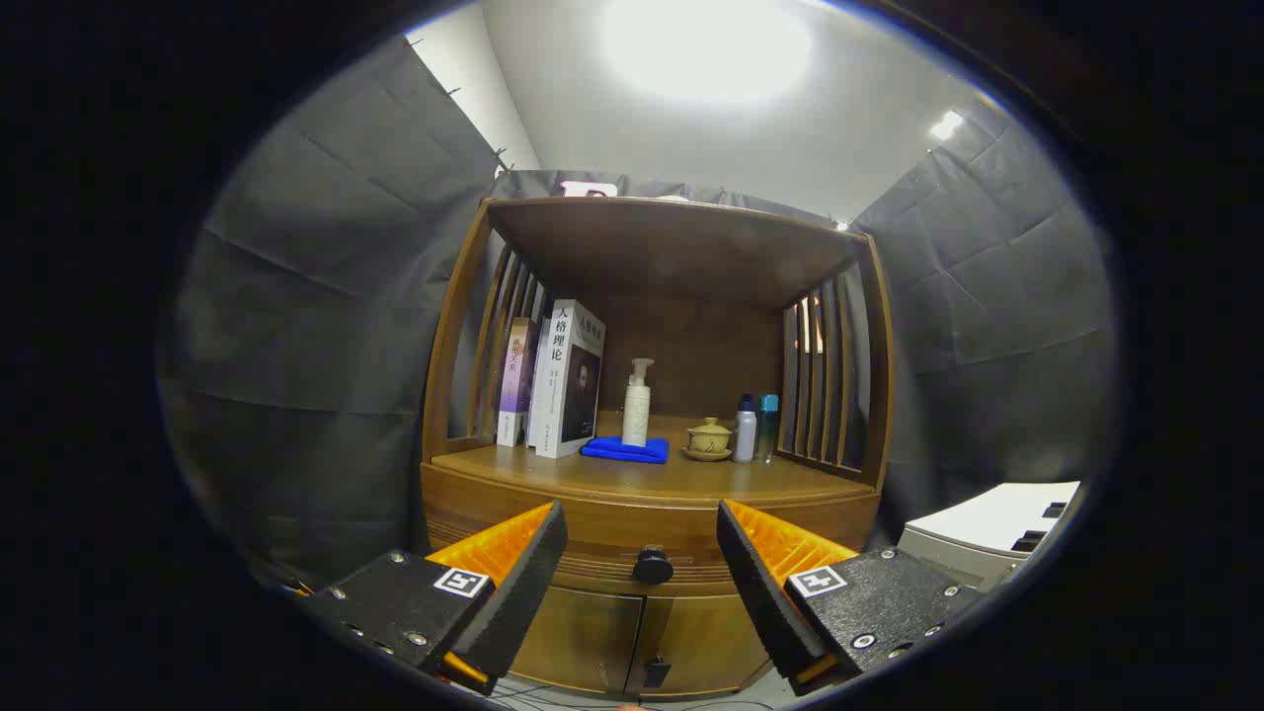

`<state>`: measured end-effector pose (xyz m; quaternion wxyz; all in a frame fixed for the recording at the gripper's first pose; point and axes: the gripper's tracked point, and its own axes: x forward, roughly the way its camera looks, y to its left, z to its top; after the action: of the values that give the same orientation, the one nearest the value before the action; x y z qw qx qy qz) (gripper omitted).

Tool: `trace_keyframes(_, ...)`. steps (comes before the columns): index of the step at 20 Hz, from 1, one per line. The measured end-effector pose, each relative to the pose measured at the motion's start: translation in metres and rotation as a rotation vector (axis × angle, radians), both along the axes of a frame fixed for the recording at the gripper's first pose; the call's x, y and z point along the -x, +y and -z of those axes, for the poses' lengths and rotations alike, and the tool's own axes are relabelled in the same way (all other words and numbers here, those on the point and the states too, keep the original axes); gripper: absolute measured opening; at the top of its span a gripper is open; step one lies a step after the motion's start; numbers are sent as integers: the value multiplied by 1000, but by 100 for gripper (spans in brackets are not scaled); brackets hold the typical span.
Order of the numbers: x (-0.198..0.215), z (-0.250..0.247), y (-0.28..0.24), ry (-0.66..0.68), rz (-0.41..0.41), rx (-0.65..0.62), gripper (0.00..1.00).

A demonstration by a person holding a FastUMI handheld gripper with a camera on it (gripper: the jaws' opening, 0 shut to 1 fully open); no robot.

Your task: Pull open the drawer, take out the items inside it, and place them on the countertop above the cabinet.

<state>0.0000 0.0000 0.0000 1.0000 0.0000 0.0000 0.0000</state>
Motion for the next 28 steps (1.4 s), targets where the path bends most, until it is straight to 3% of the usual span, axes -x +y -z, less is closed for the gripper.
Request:
trace_keyframes(20,-5,9,-4,37,10,-6,95)
trace_keyframes(28,-41,21,-16,86,39,-75,95)
